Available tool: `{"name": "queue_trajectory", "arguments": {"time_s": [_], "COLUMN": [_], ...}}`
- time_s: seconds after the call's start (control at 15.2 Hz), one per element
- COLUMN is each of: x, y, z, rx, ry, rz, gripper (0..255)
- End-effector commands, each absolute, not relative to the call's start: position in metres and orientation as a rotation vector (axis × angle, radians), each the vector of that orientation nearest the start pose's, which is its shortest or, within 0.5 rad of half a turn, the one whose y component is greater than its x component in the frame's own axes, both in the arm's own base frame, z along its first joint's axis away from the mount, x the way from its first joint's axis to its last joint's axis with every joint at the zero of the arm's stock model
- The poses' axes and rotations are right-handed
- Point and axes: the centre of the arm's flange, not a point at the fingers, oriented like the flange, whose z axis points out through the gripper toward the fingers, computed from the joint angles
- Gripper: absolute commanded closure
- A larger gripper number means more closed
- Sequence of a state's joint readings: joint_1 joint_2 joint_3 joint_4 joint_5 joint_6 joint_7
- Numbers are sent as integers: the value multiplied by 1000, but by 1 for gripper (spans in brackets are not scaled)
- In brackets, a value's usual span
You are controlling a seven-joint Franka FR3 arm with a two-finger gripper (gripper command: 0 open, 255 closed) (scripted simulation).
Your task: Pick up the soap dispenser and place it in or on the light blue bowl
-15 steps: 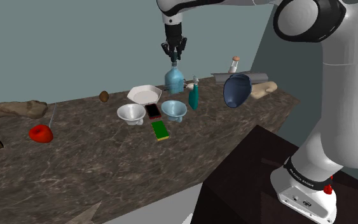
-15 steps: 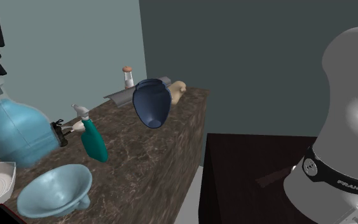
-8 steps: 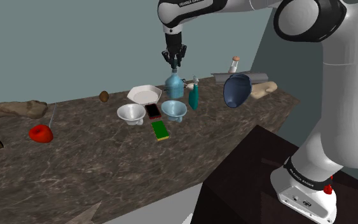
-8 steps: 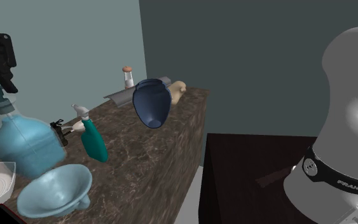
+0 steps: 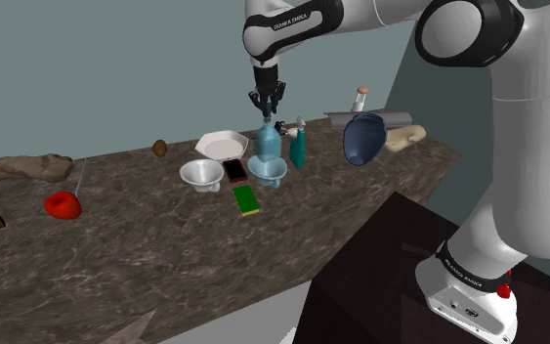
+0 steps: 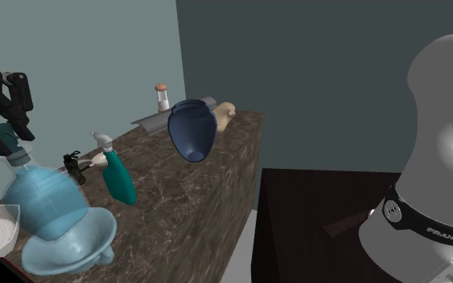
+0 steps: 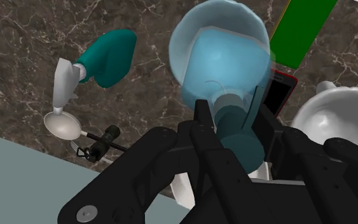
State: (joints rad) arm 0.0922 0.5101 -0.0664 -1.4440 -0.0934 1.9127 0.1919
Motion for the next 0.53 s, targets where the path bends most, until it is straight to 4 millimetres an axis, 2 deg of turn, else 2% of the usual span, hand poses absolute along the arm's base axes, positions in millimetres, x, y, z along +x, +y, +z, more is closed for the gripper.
{"name": "queue_trajectory", "arguments": {"time_s": [0.0, 0.33, 0.46], "x": [697, 697, 697], "y": [19, 19, 19], "z": [382, 355, 352], "rx": [-3258, -3258, -3258], "ry": [204, 204, 204], "rz": [43, 43, 43], "gripper": [255, 255, 255]}}
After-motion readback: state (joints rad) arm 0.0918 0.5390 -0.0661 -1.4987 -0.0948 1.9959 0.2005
